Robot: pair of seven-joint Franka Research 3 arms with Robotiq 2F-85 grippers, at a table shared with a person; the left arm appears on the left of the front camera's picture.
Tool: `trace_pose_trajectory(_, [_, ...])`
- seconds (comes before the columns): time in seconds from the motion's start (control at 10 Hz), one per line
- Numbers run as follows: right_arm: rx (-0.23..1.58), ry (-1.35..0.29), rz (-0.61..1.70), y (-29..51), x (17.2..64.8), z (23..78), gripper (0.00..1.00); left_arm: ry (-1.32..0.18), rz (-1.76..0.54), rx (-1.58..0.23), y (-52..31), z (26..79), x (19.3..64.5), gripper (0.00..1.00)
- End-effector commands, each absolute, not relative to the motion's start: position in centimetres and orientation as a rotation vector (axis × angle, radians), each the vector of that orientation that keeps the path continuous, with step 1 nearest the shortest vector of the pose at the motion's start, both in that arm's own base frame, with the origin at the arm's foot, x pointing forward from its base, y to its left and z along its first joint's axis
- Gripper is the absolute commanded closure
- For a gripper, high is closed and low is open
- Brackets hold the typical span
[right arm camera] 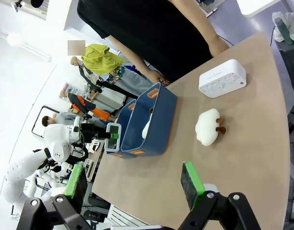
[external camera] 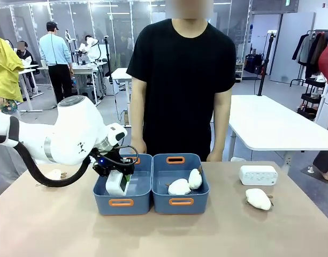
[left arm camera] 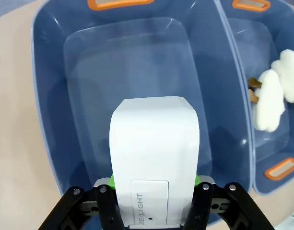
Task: Sort the digital clocks into the basket.
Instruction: Pick up the Digital clock from the table and place it into the empty Plastic storage basket.
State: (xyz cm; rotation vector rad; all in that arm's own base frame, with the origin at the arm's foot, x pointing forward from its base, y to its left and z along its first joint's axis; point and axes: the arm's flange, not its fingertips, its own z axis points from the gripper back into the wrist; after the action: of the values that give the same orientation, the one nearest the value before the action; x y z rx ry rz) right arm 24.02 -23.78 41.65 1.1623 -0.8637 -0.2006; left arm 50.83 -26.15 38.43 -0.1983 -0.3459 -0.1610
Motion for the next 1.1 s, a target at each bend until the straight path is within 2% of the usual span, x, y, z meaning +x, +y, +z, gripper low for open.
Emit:
trace_pose_trajectory(0.0, [1.168, -0.877, -0.201, -23.8, 24.0, 41.9, 0.00, -0.381, -0.139, -0.144, -26.6, 38.0, 51.5, 0.48])
trace_pose_trajectory(0.2, [1.168, -0.877, -0.201, -23.8, 24.0, 41.9, 0.00, -0.386, -0.108, -0.126, -26.8, 37.0, 51.7, 0.48])
trace_pose_trajectory(0.4, [1.168, -0.877, -0.201, -23.8, 24.0, 41.9, 0.00, -0.392, -0.089, -0.128, -26.8, 37.2, 51.6, 0.23])
trace_pose_trajectory(0.5, [1.168, -0.877, -0.201, -23.8, 24.0, 41.9, 0.00, -0.399, -0.094, -0.137, -27.0, 37.9, 51.6, 0.00])
trace_pose_trajectory(0.8, [1.168, -0.877, -0.201, -23.8, 24.0, 41.9, 0.00, -0.409, -0.094, -0.194, -26.8, 40.2, 51.1, 0.00])
trace_pose_trajectory(0.9, [1.168, -0.877, -0.201, -23.8, 24.0, 41.9, 0.00, -0.375, -0.166, -0.236, -26.2, 41.8, 50.3, 0.00])
trace_pose_trajectory(1.0, [1.168, -0.877, -0.201, -23.8, 24.0, 41.9, 0.00, -0.401, -0.103, -0.165, -26.7, 39.4, 51.5, 0.00])
